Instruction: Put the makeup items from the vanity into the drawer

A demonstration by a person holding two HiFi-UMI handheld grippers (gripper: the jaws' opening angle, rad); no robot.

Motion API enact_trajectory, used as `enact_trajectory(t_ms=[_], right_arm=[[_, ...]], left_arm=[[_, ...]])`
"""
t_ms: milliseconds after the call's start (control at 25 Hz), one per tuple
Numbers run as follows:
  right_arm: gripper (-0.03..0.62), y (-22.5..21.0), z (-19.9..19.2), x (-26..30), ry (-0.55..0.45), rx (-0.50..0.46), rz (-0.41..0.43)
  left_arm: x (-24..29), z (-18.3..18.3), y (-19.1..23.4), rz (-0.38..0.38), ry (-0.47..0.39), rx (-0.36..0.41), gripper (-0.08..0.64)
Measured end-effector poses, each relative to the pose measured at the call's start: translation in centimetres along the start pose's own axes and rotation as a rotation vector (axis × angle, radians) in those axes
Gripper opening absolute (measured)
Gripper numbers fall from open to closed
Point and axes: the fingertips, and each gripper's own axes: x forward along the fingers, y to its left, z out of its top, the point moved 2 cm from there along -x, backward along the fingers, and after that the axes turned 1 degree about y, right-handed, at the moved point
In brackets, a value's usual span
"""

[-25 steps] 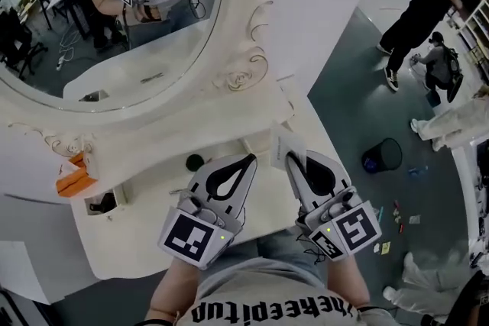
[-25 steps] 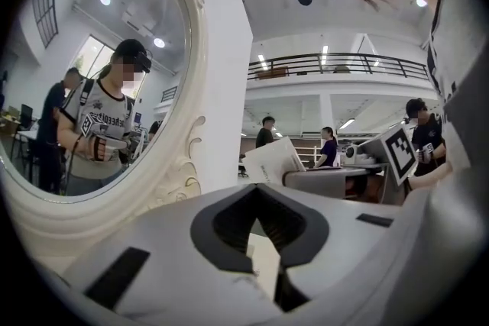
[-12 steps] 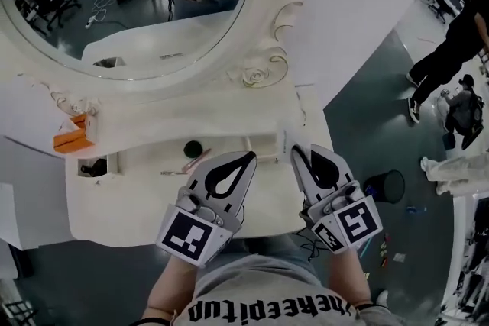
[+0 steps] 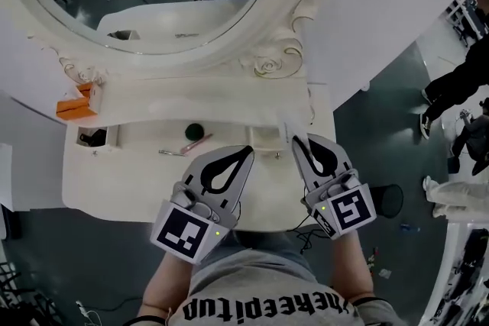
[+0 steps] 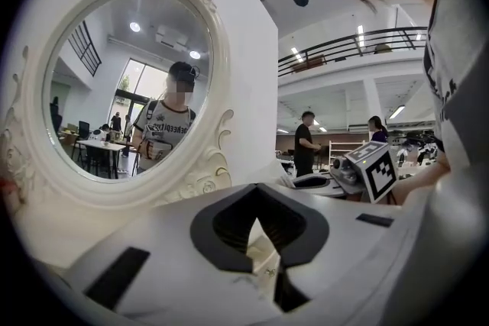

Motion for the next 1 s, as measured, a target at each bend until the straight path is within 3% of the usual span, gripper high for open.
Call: enact_trajectory(t_ms=[600,1000], right_arm=[[0.052,-1.1,-5.9,2.9,0.163,-0.185,0.091],[0.052,-1.1,-8.9,3.9,0.256,-0.263,0.11]], left_arm=[[-0.5,-0.6,0.2,0.105,0.004,-0.023,0.031],[-0.5,-0.7,0.3,0.117,0.004,-0.029,0.031]])
